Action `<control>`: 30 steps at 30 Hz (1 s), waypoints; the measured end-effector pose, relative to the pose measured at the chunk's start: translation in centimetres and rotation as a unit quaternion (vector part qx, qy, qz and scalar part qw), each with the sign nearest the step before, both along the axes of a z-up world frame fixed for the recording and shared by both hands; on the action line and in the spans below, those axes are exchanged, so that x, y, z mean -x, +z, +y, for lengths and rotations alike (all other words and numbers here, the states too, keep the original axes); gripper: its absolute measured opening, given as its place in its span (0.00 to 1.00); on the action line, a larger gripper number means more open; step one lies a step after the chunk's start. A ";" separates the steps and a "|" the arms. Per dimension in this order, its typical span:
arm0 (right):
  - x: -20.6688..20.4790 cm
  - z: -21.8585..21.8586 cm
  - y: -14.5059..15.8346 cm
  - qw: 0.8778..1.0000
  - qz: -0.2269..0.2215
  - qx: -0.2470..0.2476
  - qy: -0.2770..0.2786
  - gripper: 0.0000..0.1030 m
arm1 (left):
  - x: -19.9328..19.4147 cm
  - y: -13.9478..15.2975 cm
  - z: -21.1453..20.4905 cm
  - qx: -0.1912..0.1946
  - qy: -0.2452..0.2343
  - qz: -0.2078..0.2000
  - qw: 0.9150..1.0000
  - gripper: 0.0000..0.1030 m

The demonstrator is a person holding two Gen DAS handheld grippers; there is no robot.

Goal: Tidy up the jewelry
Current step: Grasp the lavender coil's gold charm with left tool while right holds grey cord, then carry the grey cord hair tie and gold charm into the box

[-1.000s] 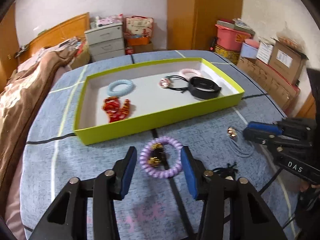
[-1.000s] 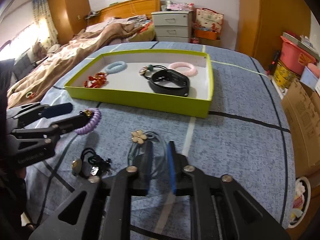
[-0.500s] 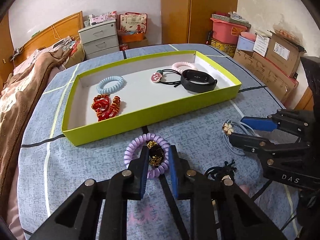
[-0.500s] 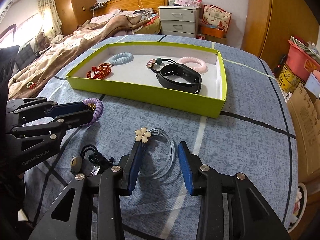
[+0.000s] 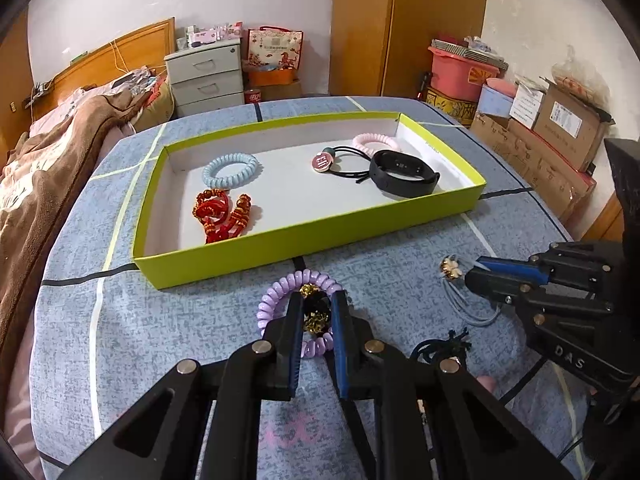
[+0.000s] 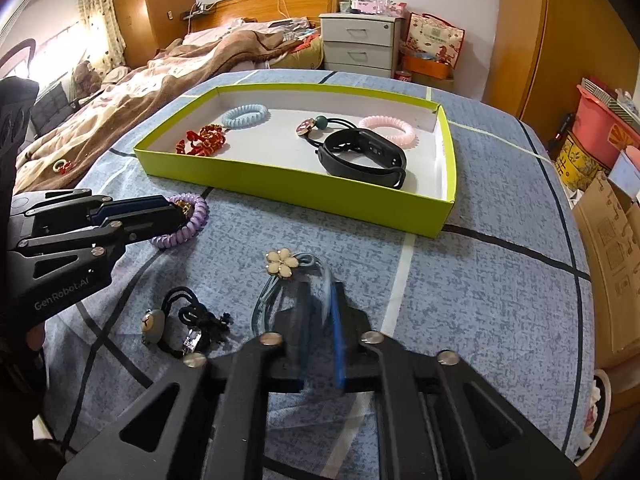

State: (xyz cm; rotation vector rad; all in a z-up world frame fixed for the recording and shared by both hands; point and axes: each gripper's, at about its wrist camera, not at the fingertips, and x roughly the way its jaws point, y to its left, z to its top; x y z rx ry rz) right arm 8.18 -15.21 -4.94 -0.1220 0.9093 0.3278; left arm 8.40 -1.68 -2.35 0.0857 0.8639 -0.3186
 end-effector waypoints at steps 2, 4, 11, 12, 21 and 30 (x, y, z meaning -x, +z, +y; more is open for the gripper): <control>0.0 -0.1 0.0 1.000 -0.001 -0.004 0.000 0.03 | 0.0 0.2 0.2 0.004 0.003 -0.002 1.000 0.14; 0.1 -0.2 0.1 1.000 -0.001 -0.007 0.001 0.03 | 0.0 0.3 0.5 0.010 0.007 -0.003 1.000 0.14; 0.5 -1.3 1.4 0.999 -0.021 -0.042 -0.011 0.03 | 0.5 1.3 1.0 0.024 0.008 -0.018 1.000 0.14; 0.5 -1.3 1.5 0.999 -0.020 -0.048 -0.012 0.03 | 0.5 1.4 1.0 0.025 0.009 -0.018 0.999 0.14; 0.8 -1.4 3.4 0.996 -0.047 -0.072 -0.019 0.03 | 0.8 3.1 2.2 0.059 0.010 -0.032 0.998 0.14; -0.7 -0.5 5.9 0.993 -0.066 -0.094 -0.010 0.03 | -1.0 4.6 2.6 0.056 0.015 -0.038 0.998 0.14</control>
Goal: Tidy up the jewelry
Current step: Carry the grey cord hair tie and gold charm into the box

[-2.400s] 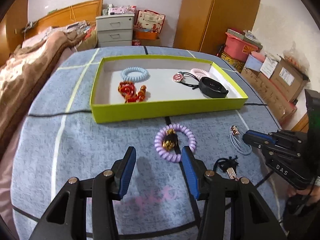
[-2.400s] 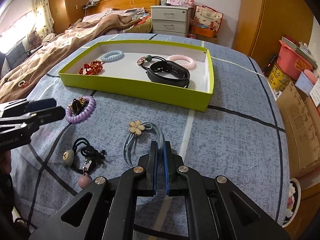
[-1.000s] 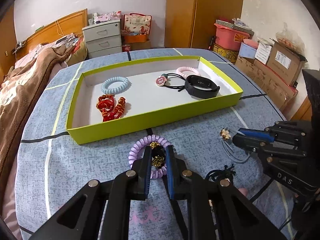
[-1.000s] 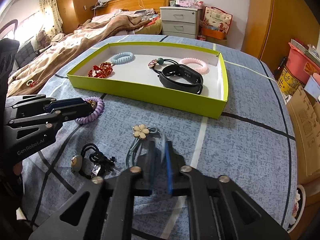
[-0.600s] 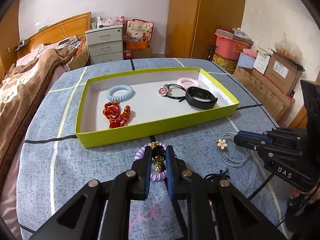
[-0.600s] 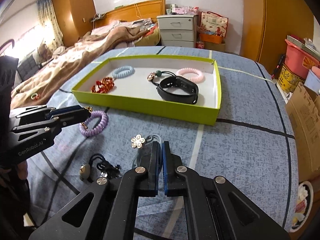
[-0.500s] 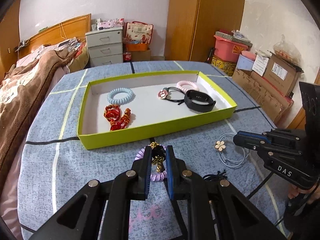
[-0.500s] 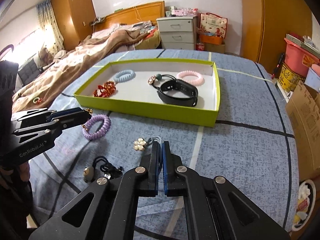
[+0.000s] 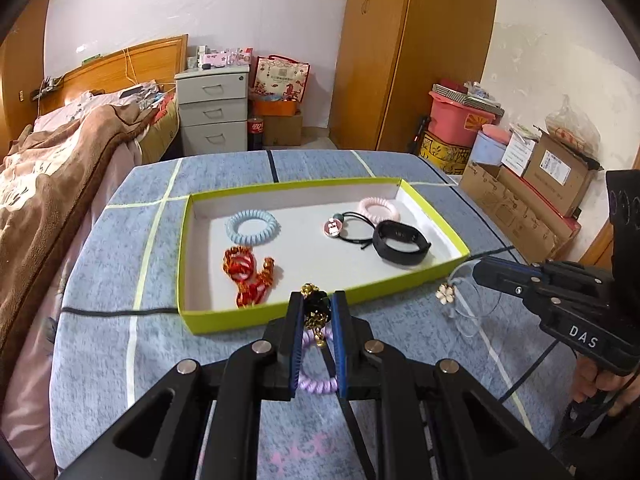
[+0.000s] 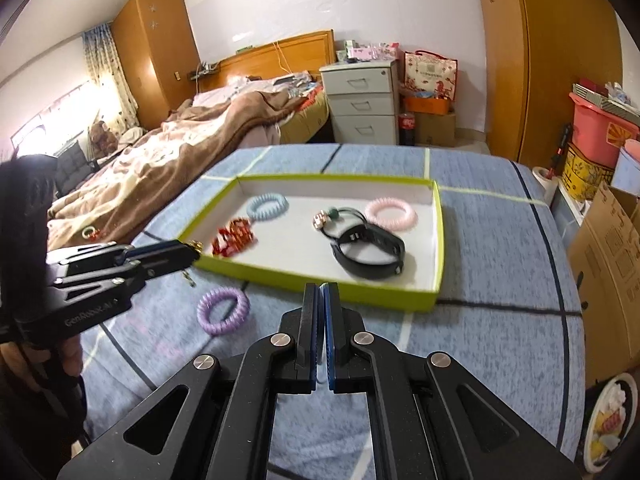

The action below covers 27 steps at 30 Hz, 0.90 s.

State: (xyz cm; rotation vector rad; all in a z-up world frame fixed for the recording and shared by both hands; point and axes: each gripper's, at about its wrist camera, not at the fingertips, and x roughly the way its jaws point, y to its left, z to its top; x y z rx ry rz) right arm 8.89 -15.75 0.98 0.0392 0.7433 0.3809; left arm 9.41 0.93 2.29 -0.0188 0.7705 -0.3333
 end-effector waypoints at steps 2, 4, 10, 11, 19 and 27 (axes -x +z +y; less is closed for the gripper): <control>-0.8 0.3 0.3 1.000 0.002 -0.005 0.004 0.03 | -0.6 0.2 0.0 -0.004 0.000 -0.003 1.000 0.14; -1.9 0.8 0.5 1.000 0.003 -0.002 0.004 0.03 | -1.4 0.2 0.3 0.002 -0.001 0.002 1.000 0.14; -5.1 1.0 0.9 1.000 0.005 -0.012 -0.002 0.03 | -3.4 0.0 0.5 0.004 0.002 0.010 1.000 0.14; -5.8 0.8 1.0 1.000 0.007 -0.015 -0.009 0.03 | -3.8 -0.1 0.5 0.005 0.001 0.014 1.000 0.14; -9.7 -1.3 1.0 0.999 0.016 -0.015 -0.040 0.03 | -6.2 -0.7 0.0 0.007 -0.005 0.027 1.000 0.14; -13.5 -2.4 -0.7 0.997 0.037 -0.021 -0.058 0.03 | -8.1 -2.5 -0.6 0.007 -0.005 0.049 0.999 0.14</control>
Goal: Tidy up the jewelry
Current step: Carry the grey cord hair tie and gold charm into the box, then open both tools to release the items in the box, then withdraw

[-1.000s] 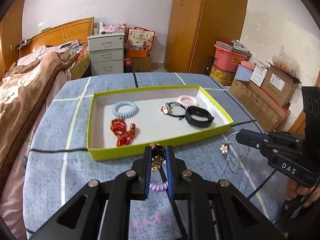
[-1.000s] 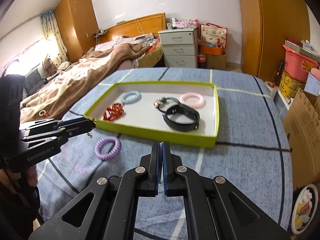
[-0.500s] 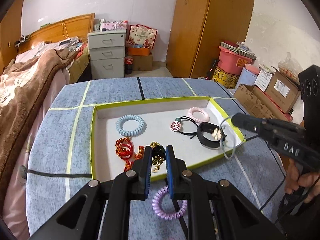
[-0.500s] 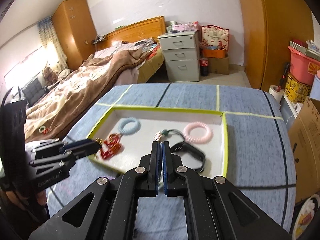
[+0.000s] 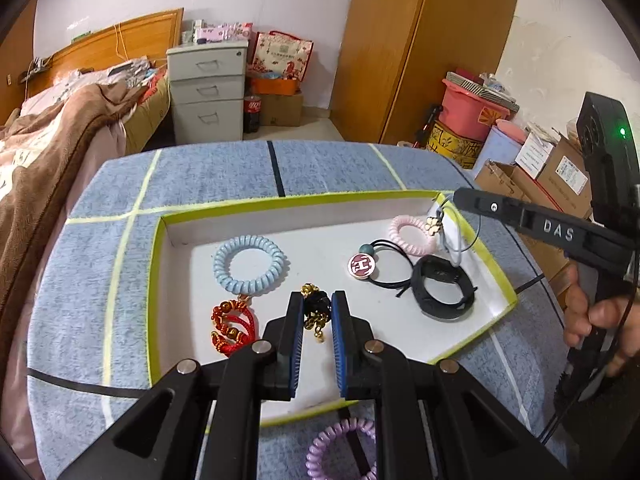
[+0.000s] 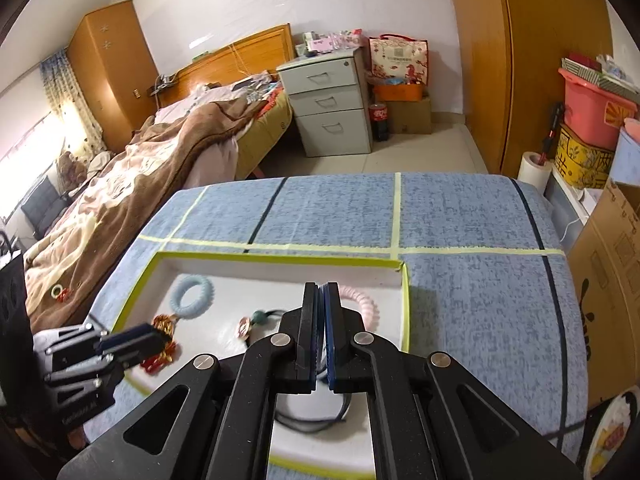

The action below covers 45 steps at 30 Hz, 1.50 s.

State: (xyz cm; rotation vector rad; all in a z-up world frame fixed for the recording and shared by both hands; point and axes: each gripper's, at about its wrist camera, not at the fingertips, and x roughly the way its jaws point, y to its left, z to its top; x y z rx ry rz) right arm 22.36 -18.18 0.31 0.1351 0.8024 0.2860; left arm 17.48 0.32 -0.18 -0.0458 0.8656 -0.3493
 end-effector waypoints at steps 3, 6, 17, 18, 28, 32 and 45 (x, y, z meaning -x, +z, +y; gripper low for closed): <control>-0.9 0.0 -0.6 1.000 0.007 -0.003 0.003 0.03 | -0.5 -0.5 -0.1 -0.001 0.003 0.007 1.000 0.14; -1.3 0.0 -1.2 1.000 0.012 -0.002 0.005 0.03 | -1.0 -1.1 -0.3 -0.006 0.005 0.017 1.000 0.14; -1.3 -0.3 -2.5 0.999 0.035 0.023 0.000 0.03 | -1.0 -1.4 -0.8 -0.009 0.000 0.021 1.000 0.14; -1.2 -0.2 -2.6 0.999 0.036 0.023 0.001 0.03 | -1.0 -1.4 -0.8 -0.011 0.000 0.021 1.000 0.14; -0.7 -0.2 -2.3 0.999 0.030 0.029 -0.001 0.09 | -0.8 -1.4 -0.8 -0.013 0.002 0.020 1.000 0.31; -0.3 -0.1 -2.1 0.999 0.026 0.029 0.000 0.15 | -0.7 -1.2 -0.9 -0.013 0.002 0.018 1.000 0.34; 1.1 0.6 -1.2 0.999 0.012 0.031 0.003 0.39 | 0.4 -0.4 -0.7 -0.012 0.014 0.010 1.000 0.46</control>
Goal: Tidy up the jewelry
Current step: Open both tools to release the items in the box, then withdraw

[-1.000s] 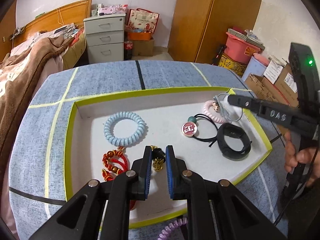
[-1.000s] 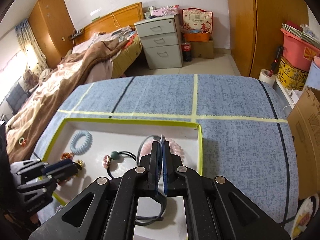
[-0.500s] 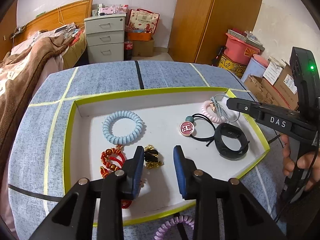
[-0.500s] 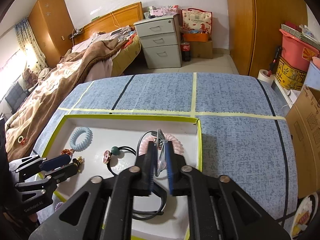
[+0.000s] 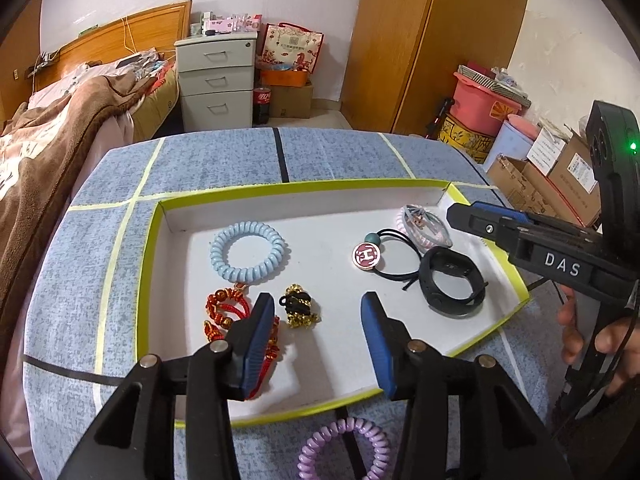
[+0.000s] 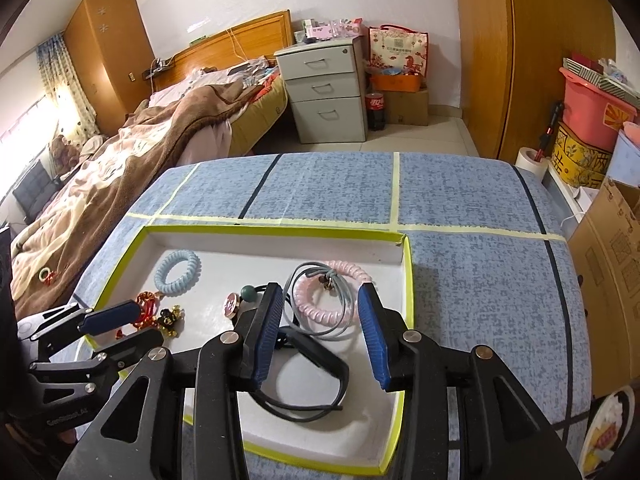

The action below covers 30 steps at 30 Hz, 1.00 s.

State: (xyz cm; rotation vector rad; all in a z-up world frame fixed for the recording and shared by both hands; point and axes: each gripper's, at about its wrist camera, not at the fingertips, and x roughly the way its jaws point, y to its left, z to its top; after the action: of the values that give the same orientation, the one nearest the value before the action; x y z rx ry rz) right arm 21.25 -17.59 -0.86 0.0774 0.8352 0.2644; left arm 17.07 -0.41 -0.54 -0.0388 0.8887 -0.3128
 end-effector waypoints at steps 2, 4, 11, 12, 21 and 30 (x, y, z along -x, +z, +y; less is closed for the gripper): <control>0.3 0.0 0.2 1.000 -0.004 -0.003 0.000 0.39 | 0.3 0.2 0.0 -0.003 0.001 -0.004 1.000 0.46; 0.7 0.0 0.5 1.000 -0.006 -0.005 -0.002 0.39 | 0.7 0.4 0.1 -0.002 0.002 -0.006 1.000 0.46; 2.4 0.1 0.9 1.000 -0.013 -0.010 -0.004 0.40 | 2.2 1.2 0.9 0.009 0.018 -0.020 1.000 0.48; 2.8 0.1 1.0 1.000 -0.015 -0.014 -0.002 0.40 | 2.4 1.2 1.1 0.013 0.021 -0.019 1.000 0.48; 5.8 0.4 1.6 0.999 -0.027 -0.022 0.007 0.40 | 4.9 2.0 2.3 0.014 0.041 -0.034 0.998 0.48; 9.5 1.5 0.6 0.999 -0.023 -0.015 0.029 0.42 | 8.0 1.8 4.0 0.031 0.059 -0.040 0.997 0.48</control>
State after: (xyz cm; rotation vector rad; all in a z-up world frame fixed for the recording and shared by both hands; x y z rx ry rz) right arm 11.78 -16.06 -0.30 0.0756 0.7886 0.3319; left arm 9.07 3.63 1.26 -0.1355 0.7942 -0.2294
